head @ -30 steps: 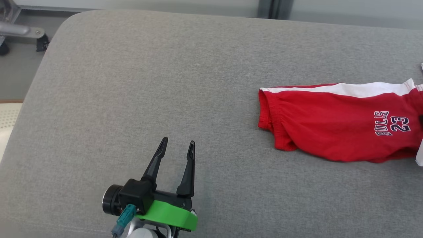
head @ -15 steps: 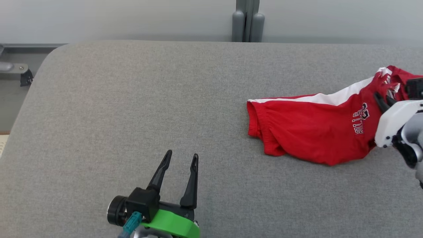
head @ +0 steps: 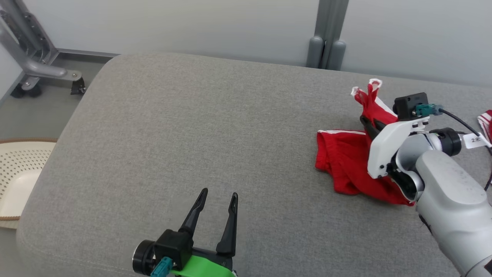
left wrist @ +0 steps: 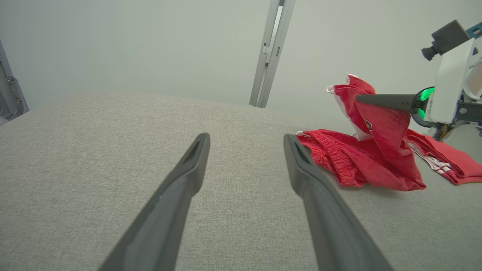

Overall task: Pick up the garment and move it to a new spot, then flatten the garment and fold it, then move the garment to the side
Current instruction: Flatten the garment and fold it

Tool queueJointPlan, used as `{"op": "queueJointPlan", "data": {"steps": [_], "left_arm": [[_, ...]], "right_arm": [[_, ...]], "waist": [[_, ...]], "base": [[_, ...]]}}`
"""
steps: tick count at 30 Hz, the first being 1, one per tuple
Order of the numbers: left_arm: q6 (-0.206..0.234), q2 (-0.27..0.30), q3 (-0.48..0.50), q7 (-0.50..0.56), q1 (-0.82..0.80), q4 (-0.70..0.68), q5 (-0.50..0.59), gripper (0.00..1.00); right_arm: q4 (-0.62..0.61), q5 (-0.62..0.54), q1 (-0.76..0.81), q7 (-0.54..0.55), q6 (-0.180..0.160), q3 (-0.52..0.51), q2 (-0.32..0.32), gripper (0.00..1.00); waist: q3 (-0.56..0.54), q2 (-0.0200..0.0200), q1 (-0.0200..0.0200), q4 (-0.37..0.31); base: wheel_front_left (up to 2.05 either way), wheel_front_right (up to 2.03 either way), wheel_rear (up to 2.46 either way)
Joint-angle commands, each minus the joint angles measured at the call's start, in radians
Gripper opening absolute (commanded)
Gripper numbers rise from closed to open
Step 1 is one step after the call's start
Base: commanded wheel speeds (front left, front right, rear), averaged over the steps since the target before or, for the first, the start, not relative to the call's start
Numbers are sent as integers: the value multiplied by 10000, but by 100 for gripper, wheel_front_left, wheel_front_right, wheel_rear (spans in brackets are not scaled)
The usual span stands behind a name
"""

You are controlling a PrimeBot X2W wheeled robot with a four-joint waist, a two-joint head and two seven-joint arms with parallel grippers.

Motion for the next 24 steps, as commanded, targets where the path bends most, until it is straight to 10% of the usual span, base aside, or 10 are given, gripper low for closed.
{"op": "queueJointPlan", "data": {"steps": [1, 6, 7, 8, 24], "left_arm": [[29, 18, 5, -28, 130, -33, -113, 100], [72, 17, -59, -28, 54, -12, -179, 100], [88, 18, -57, -28, 45, -16, -175, 100], [115, 17, -51, -28, 43, -26, -196, 100], [194, 18, 181, -27, 36, -226, -191, 100]], "right_arm": [[-84, -141, 209, 106, -11, -59, 163, 0], [-286, -438, 565, 636, -11, -130, 802, 0], [-333, -467, 615, 680, -11, -160, 880, 25], [-419, -490, 671, 693, -11, -219, 954, 100], [-3100, 220, 2710, 90, -5, -2367, -662, 100]], "waist": [[-6, 0, 0, 437], [115, 0, 0, 613], [128, 0, 0, 606], [145, 0, 0, 579], [178, 0, 0, -549]], "base": [[0, 0, 0], [0, 0, 0], [0, 0, 0], [0, 0, 0], [0, 0, 0]]}}
